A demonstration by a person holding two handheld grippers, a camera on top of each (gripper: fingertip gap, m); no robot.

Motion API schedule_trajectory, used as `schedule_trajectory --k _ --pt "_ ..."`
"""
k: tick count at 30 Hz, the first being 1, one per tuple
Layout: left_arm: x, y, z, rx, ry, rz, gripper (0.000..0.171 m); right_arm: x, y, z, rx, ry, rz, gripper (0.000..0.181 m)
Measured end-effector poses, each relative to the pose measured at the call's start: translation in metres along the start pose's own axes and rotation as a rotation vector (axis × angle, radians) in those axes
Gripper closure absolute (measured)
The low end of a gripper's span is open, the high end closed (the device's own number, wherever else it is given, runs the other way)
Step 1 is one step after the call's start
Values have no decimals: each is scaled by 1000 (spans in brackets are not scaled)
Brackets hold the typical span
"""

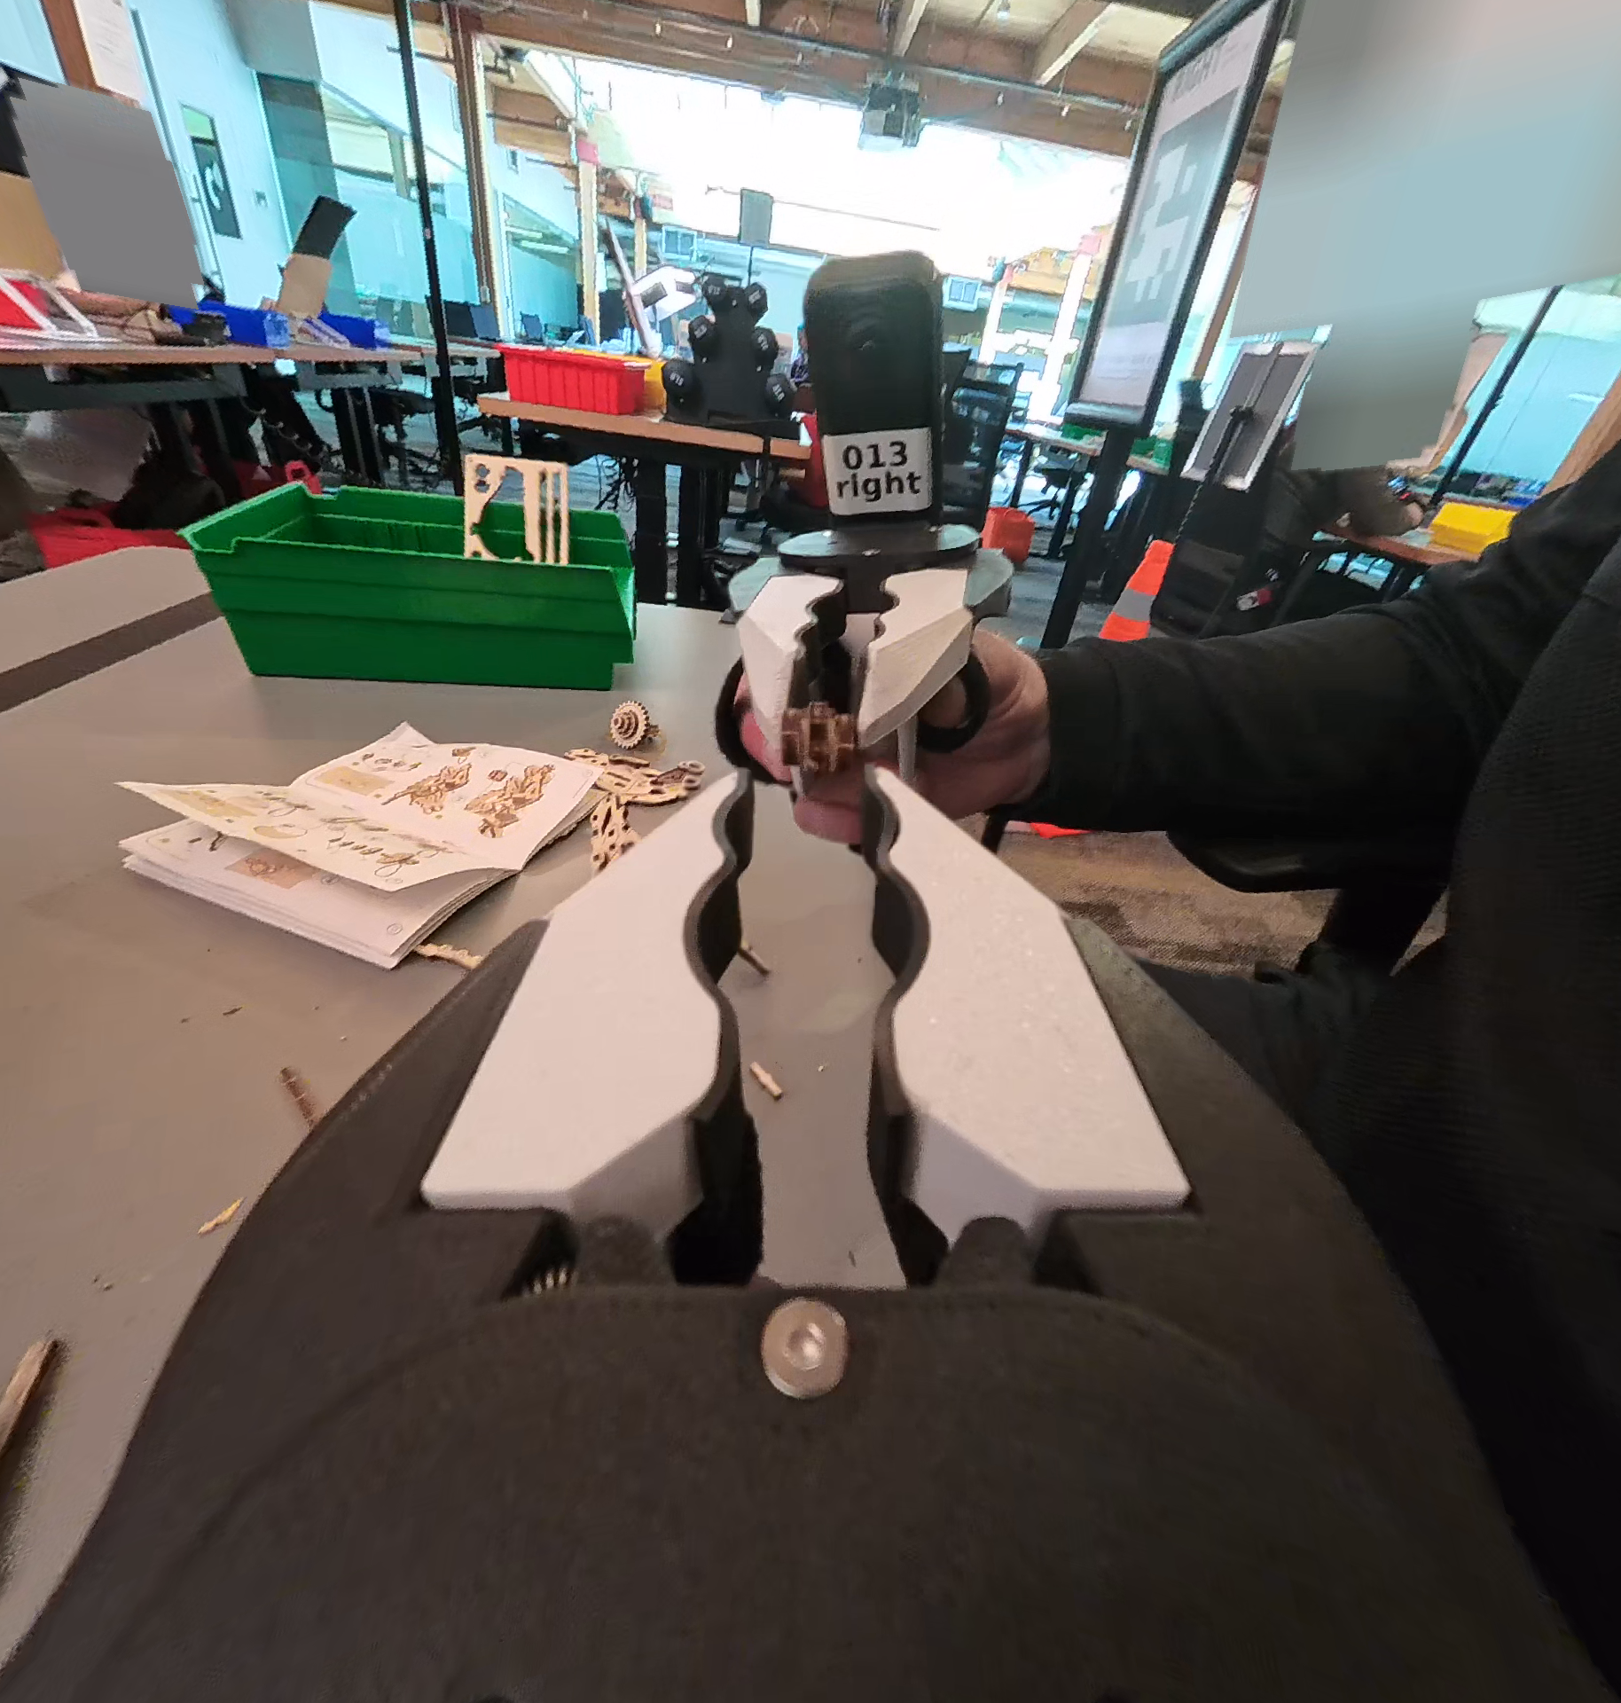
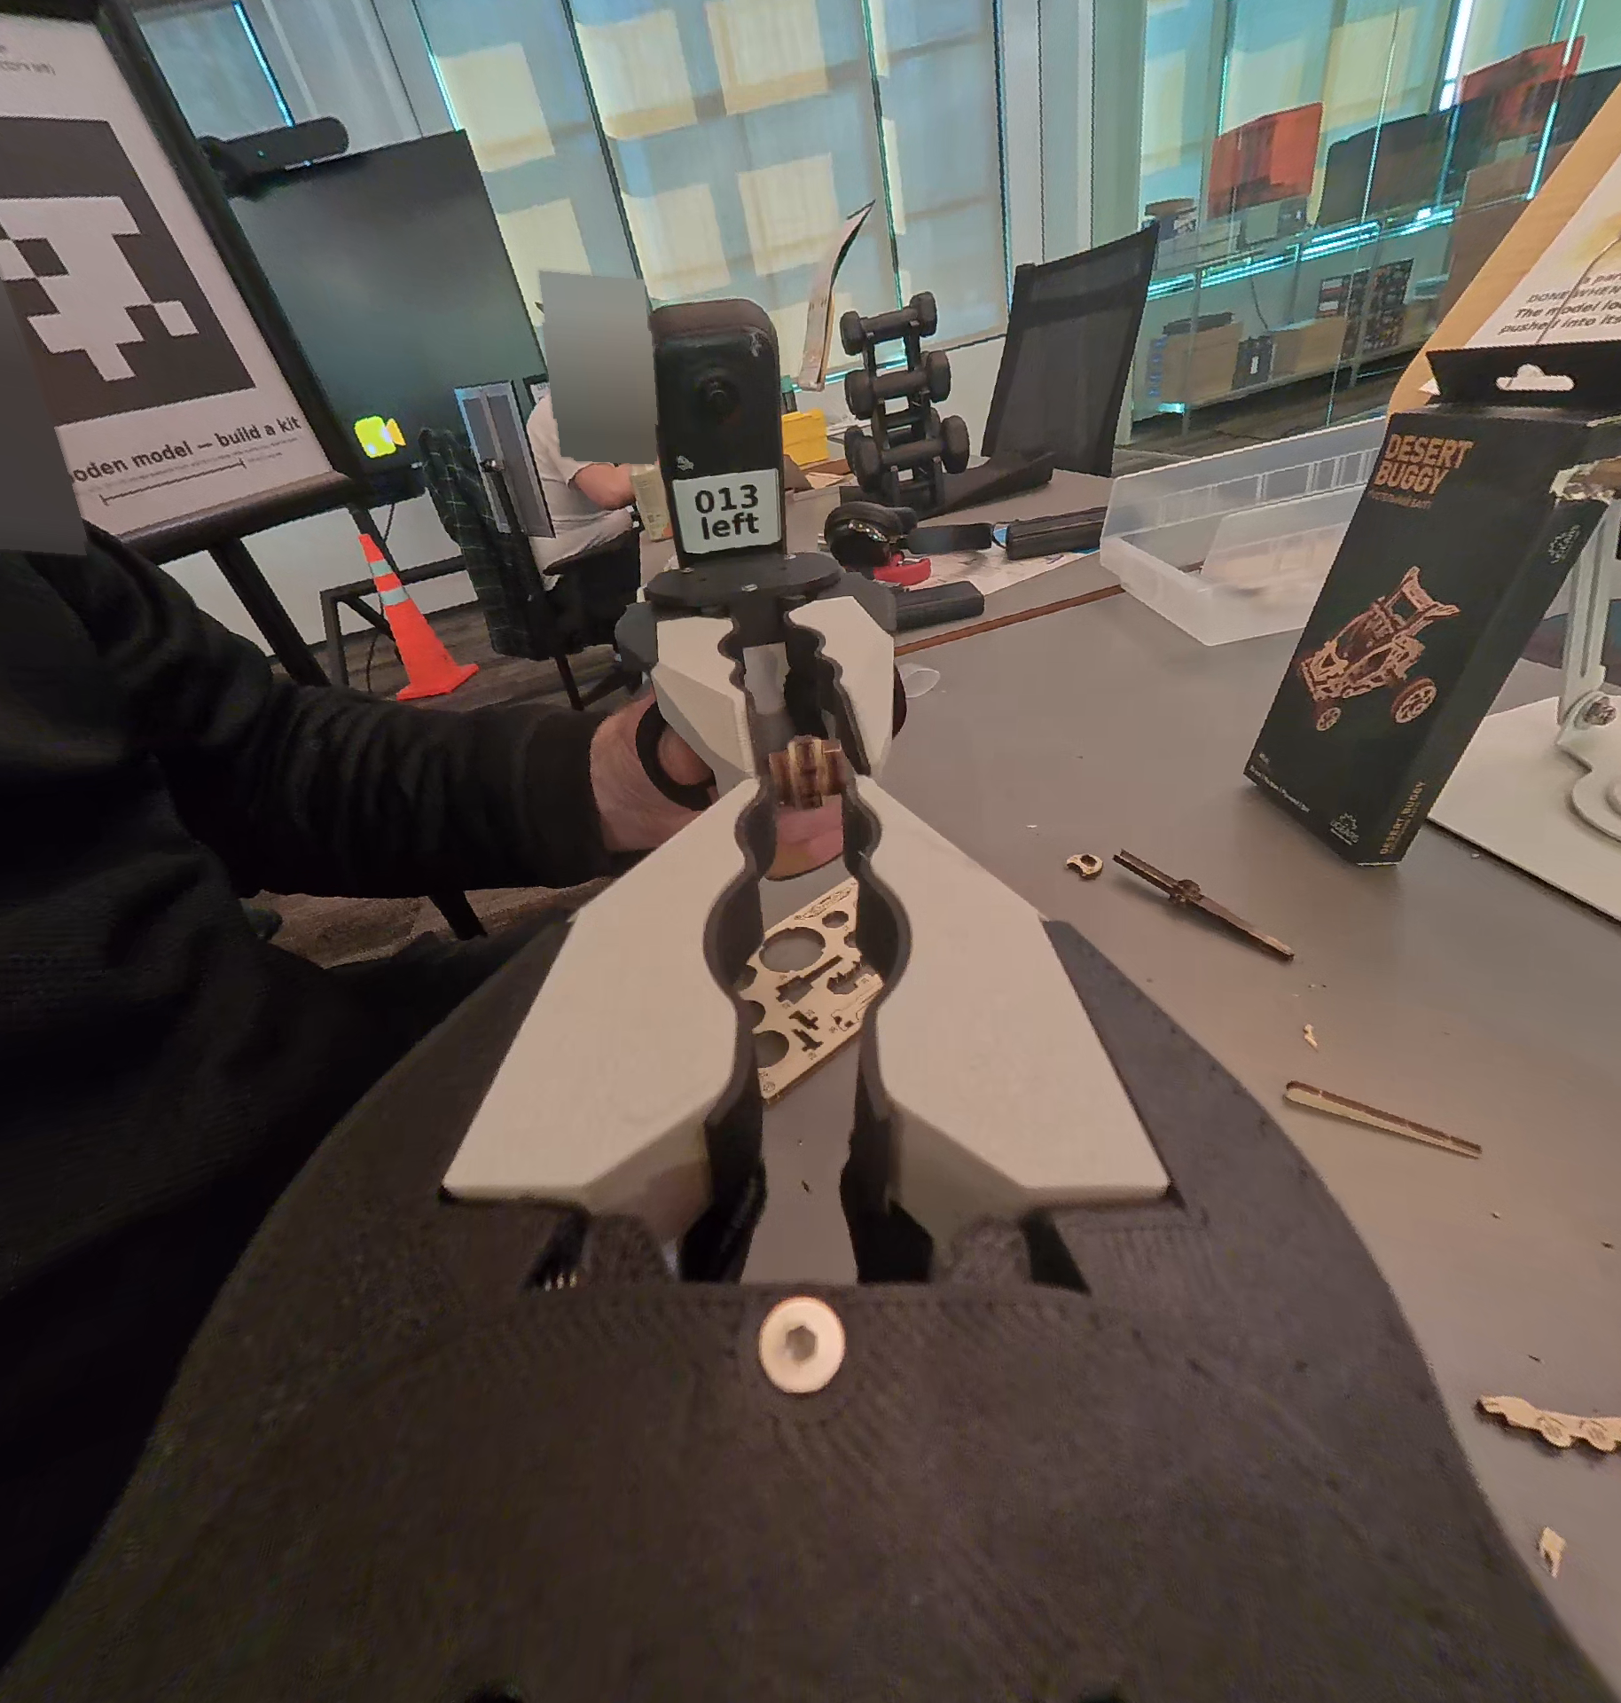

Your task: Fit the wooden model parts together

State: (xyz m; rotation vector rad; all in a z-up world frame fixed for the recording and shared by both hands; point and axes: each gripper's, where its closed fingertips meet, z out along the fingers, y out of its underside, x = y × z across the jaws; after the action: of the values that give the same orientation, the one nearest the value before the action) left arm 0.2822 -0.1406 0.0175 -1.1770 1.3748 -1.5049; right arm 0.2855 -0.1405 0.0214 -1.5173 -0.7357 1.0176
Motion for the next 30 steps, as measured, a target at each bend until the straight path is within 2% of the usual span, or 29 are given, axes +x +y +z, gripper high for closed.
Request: schedule_trajectory --k 8,21,30 --pt "7 -3 9 22 69 -28 159 -4 -3 0 20 -34 18 171" --pt "13 -10 10 35 101 -58 159 -10 -10 -3 41 -84 62 171" --pt "-2 -12 14 38 65 -308 160 6 -12 -4 112 -129 387 171"
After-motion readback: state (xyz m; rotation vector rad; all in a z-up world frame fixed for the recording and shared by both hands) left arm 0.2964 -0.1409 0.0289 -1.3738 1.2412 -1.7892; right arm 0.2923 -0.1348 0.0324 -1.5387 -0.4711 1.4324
